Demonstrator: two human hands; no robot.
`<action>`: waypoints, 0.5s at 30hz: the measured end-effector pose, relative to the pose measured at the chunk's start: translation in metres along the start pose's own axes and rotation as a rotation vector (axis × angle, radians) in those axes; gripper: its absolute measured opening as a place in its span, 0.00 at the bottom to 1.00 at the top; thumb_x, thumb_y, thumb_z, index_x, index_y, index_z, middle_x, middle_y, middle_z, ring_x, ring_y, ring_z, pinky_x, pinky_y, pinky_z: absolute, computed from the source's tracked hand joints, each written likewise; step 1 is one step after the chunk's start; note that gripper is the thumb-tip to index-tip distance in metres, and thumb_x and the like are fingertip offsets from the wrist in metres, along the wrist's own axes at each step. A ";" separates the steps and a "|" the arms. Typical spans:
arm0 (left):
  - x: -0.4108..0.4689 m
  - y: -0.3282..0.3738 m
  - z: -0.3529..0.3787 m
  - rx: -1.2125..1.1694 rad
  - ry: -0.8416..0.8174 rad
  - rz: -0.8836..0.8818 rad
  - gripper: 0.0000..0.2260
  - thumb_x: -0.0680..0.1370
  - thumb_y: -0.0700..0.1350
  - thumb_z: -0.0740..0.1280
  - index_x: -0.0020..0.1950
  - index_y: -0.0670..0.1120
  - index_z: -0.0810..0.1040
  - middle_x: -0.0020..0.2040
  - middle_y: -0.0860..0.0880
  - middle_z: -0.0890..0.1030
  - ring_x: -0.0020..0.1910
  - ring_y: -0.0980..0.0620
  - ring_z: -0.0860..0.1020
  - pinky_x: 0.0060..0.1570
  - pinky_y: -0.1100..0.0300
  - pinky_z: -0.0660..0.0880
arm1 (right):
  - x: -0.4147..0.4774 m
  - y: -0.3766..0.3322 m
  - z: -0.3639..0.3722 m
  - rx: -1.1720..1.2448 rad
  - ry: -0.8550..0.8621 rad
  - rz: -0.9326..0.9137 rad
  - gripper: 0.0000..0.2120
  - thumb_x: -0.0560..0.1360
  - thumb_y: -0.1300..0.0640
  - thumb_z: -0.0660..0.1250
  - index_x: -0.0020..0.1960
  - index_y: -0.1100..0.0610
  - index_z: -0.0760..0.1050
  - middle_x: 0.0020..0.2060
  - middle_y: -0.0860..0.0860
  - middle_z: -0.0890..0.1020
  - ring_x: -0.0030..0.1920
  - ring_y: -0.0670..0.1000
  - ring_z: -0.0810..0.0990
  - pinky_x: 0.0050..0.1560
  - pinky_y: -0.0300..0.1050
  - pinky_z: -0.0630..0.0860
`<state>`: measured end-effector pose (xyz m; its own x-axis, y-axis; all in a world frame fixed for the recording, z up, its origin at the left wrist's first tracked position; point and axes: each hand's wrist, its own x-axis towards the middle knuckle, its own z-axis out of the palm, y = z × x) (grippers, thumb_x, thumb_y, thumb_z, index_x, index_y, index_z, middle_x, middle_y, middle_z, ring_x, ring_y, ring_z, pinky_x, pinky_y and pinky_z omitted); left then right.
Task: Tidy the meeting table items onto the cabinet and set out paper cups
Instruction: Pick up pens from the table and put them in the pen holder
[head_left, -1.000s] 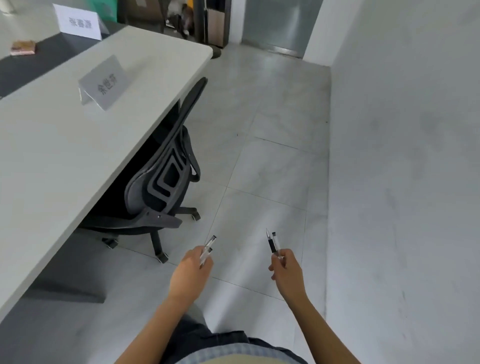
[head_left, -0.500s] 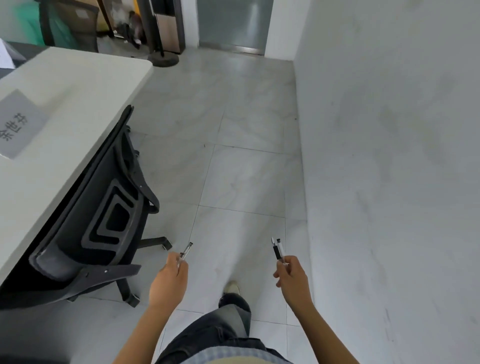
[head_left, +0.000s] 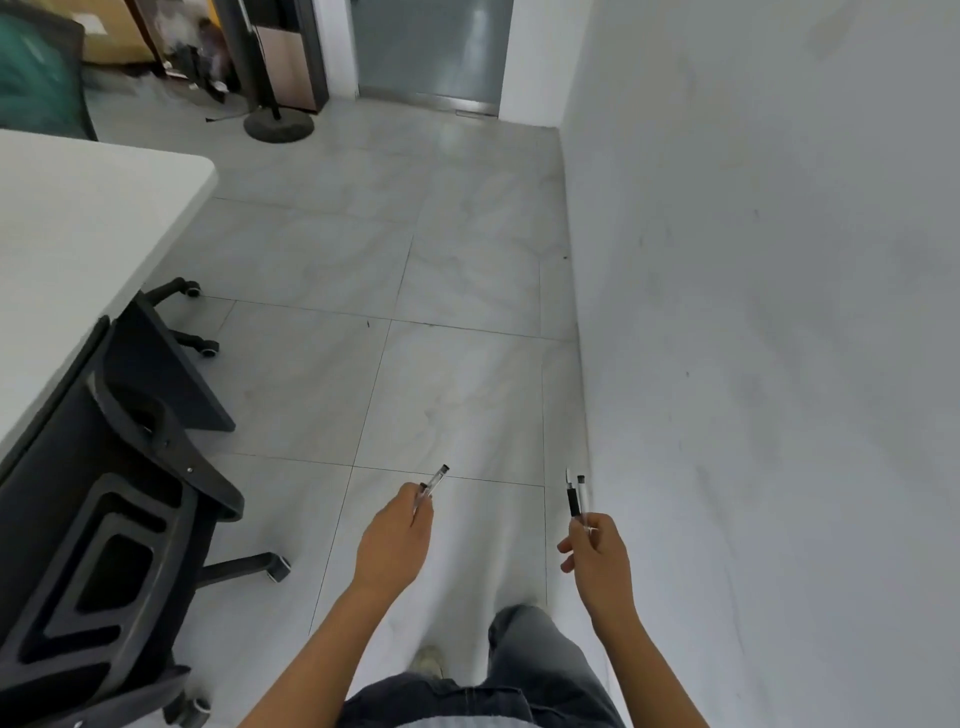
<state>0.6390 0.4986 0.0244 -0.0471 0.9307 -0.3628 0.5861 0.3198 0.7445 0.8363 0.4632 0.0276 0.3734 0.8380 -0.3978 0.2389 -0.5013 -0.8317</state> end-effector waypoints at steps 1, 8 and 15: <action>0.010 0.002 0.004 -0.023 -0.011 -0.033 0.14 0.80 0.44 0.54 0.34 0.48 0.62 0.29 0.50 0.65 0.29 0.52 0.63 0.30 0.59 0.60 | 0.016 -0.005 0.000 0.002 -0.014 0.000 0.05 0.79 0.60 0.55 0.51 0.58 0.68 0.35 0.52 0.76 0.33 0.50 0.74 0.32 0.35 0.70; 0.101 0.052 0.005 -0.041 0.184 -0.111 0.15 0.80 0.46 0.55 0.33 0.47 0.63 0.28 0.49 0.64 0.29 0.49 0.62 0.31 0.56 0.60 | 0.152 -0.064 -0.005 -0.025 -0.140 -0.104 0.04 0.79 0.59 0.55 0.50 0.57 0.68 0.35 0.52 0.76 0.34 0.48 0.74 0.28 0.29 0.71; 0.165 0.113 0.013 -0.116 0.318 -0.164 0.14 0.80 0.46 0.55 0.34 0.48 0.64 0.27 0.49 0.63 0.27 0.49 0.61 0.28 0.56 0.57 | 0.257 -0.118 -0.006 -0.107 -0.292 -0.175 0.04 0.79 0.58 0.55 0.51 0.56 0.68 0.36 0.51 0.76 0.34 0.47 0.74 0.31 0.31 0.70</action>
<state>0.7080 0.6864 0.0417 -0.3922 0.8683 -0.3037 0.4552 0.4701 0.7562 0.9095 0.7367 0.0261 0.0501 0.9317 -0.3598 0.3747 -0.3515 -0.8580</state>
